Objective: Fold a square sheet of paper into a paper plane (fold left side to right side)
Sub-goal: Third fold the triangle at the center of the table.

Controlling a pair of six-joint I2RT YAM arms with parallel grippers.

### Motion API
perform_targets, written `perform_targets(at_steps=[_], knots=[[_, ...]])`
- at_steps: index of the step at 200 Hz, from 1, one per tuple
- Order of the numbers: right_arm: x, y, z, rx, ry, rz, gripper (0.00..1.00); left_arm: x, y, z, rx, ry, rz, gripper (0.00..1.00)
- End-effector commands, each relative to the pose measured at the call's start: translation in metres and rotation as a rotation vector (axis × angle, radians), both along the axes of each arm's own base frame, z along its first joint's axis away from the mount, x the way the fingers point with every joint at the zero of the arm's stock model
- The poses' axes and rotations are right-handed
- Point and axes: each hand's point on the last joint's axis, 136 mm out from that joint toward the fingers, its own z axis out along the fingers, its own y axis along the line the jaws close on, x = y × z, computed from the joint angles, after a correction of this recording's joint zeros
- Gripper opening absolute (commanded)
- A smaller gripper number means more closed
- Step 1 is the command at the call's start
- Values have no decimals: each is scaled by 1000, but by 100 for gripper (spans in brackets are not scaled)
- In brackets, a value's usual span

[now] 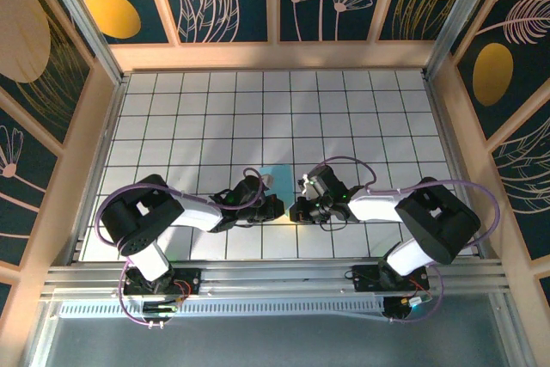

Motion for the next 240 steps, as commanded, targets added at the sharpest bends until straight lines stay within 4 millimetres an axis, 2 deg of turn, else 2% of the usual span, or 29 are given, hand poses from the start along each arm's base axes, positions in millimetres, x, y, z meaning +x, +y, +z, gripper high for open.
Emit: perform_targets(at_steps=[1,102,153,240], knots=[[-31,-54,-54,-275,124,-28,0,2,8,-13,61,28,48,1],[-34,-57,-56,-300,138,-13,0,7,36,-32,143,78,142,0],[-34,-58,-56,-305,140,-12,0,20,67,-42,183,93,197,0],[-34,-56,-55,-303,141,-9,0,43,121,-43,275,46,287,0]])
